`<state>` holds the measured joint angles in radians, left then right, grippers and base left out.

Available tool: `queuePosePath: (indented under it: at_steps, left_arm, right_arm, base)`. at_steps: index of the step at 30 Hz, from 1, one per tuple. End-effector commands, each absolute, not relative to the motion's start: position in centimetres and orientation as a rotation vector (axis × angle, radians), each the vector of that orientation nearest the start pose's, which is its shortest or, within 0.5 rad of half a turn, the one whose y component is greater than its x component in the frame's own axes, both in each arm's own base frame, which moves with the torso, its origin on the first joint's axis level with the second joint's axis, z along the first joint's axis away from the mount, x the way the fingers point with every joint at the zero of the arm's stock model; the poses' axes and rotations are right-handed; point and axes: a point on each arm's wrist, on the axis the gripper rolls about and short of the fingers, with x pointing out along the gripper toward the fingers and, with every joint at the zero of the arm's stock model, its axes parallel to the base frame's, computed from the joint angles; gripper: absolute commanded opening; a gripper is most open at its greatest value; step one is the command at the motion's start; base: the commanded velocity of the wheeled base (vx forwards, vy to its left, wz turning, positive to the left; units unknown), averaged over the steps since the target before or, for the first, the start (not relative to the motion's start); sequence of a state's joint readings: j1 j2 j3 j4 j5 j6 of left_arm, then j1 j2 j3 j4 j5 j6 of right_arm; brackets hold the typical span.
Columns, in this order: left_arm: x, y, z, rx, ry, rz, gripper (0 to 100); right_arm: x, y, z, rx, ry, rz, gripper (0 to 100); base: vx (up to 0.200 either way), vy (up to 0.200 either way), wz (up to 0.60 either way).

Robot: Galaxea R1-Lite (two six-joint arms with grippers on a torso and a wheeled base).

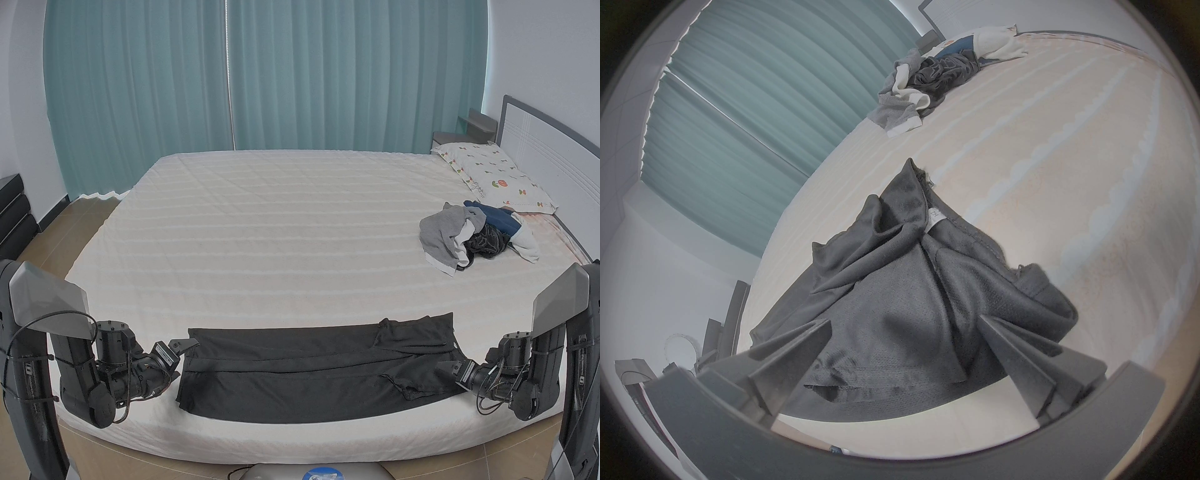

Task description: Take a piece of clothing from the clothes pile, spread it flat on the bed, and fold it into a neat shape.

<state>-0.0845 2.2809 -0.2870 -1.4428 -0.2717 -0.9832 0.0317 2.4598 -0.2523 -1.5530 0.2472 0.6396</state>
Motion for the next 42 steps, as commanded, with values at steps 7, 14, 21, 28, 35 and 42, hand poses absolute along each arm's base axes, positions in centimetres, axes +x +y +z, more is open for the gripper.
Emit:
queuePosePath:
  at_steps: [7,14,21,28,35,42]
  left_arm:
    - [27.8,-3.0,-1.6,-1.0,0.679,-0.047,100]
    - [27.7,-2.9,-1.6,-1.0,0.682,-0.045,100]
    - [27.7,-2.9,-1.6,-1.001,0.679,-0.045,100]
    - [27.6,-2.9,-1.7,-0.999,0.682,-0.04,100]
    - [27.2,-2.9,-1.6,-0.999,0.689,-0.032,100]
    - [27.3,-2.9,-1.6,-0.998,0.687,-0.033,100]
  right_arm:
    - [26.7,1.5,-6.4,0.68,0.741,0.042,0]
    - [25.9,1.1,-6.1,0.661,0.751,0.028,0]
    - [26.0,0.7,-6.1,0.663,0.744,0.019,100]
    - [26.3,0.1,-4.4,0.698,0.684,0.022,100]
    - [27.6,-1.2,-3.5,0.862,0.612,-0.001,100]
    - [28.9,-2.0,-3.8,0.97,0.574,-0.036,100]
  base:
    - [0.0,0.0,0.0]
    - [0.0,0.0,0.0]
    - [0.0,0.0,0.0]
    - [0.0,0.0,0.0]
    - [0.0,0.0,0.0]
    - [0.0,0.0,0.0]
